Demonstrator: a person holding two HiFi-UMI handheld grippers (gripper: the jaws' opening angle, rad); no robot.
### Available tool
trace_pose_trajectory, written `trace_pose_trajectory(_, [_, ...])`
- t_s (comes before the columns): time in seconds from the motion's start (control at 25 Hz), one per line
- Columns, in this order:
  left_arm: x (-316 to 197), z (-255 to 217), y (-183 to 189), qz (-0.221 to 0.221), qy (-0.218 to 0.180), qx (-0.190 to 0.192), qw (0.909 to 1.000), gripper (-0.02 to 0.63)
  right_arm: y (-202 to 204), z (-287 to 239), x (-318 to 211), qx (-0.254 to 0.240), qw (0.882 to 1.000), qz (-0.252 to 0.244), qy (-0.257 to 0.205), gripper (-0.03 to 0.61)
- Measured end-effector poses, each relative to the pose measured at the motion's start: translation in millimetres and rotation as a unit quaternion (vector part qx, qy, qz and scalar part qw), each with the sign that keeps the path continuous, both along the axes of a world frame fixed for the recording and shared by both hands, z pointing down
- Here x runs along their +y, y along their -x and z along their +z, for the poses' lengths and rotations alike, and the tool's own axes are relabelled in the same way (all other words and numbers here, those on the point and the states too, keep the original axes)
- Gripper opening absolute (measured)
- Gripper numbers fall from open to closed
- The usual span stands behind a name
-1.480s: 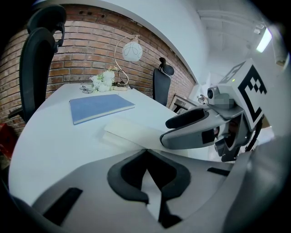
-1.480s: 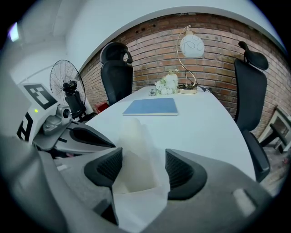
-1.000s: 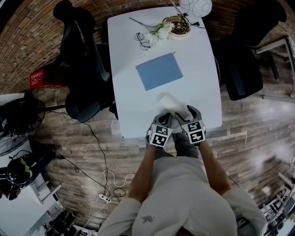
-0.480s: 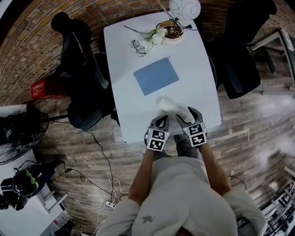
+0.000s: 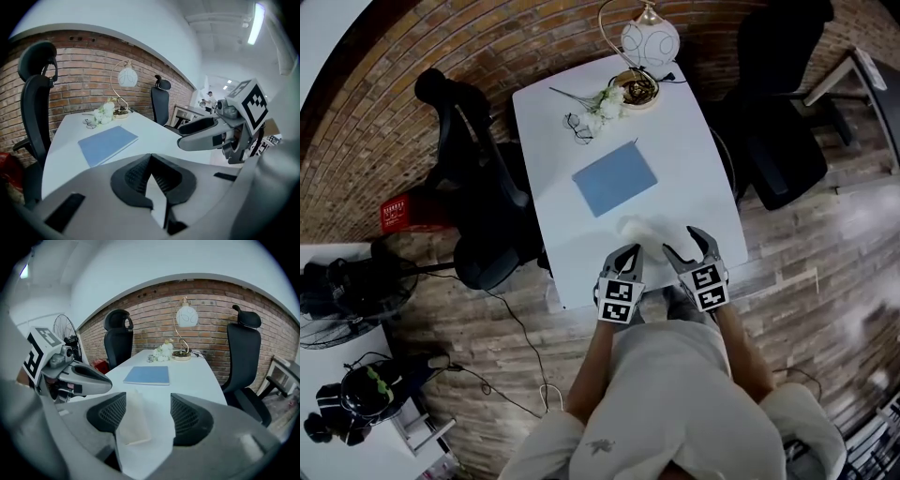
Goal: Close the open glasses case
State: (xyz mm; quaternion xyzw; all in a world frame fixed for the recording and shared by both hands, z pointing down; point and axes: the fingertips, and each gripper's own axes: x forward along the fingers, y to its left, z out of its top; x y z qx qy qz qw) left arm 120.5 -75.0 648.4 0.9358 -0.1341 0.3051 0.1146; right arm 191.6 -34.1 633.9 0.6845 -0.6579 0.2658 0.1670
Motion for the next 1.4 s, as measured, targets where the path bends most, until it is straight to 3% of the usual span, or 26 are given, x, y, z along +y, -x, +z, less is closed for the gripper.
trace_pose_trajectory(0.36, [-10,-67,-8,0.023,-0.044,0.055,0.9973,0.005,-1,-66,1,0.019,0.998,0.020,-0.052,0.298])
trace_pose_trajectory(0.76, [-28,-117,-2,0.088,-0.068,0.122,0.9863,0.005,4,-107,-6,0.057,0.990,0.108,-0.076,0.285])
trace_pose_trajectory(1.16, [-46,-158,-7,0.140,-0.073,0.207,0.9655,0.005,7,-148,-9,0.116,0.966,0.205,-0.105,0.281])
trace_pose_trajectory(1.4, [-47,-176,-8,0.143,-0.074,0.234,0.9587,0.005,8,-173,-5,0.134,0.955,0.228,-0.132,0.275])
